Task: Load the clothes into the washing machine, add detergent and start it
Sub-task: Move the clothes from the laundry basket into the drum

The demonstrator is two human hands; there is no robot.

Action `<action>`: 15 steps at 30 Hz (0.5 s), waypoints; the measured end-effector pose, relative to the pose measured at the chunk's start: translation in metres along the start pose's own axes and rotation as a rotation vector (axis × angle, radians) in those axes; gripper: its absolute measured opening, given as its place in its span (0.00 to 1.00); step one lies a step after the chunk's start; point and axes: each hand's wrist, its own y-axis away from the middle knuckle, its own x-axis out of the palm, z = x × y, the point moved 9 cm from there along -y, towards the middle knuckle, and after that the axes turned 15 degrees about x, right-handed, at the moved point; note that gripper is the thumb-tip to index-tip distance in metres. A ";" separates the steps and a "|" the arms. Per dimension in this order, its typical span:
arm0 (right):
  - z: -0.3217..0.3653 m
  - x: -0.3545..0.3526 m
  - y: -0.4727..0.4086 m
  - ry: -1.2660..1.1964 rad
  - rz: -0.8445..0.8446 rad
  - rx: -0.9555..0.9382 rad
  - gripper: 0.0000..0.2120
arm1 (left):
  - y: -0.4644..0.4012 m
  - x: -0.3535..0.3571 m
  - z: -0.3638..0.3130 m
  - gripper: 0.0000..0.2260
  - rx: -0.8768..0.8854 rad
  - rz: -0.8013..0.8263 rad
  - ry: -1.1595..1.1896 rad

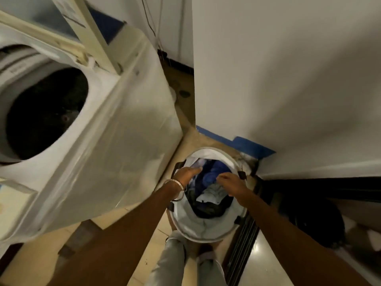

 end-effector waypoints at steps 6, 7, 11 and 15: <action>-0.025 0.023 -0.109 -0.048 -0.089 0.002 0.17 | -0.094 0.017 0.066 0.09 0.013 0.006 -0.041; -0.033 0.027 -0.126 -0.089 -0.083 0.014 0.17 | -0.109 0.020 0.078 0.10 0.004 0.019 -0.077; -0.065 0.049 -0.199 -0.254 -0.052 0.078 0.24 | -0.164 0.032 0.129 0.17 0.028 0.050 -0.154; -0.094 0.064 -0.262 -0.382 -0.081 0.147 0.31 | -0.203 0.037 0.158 0.21 0.120 0.005 -0.112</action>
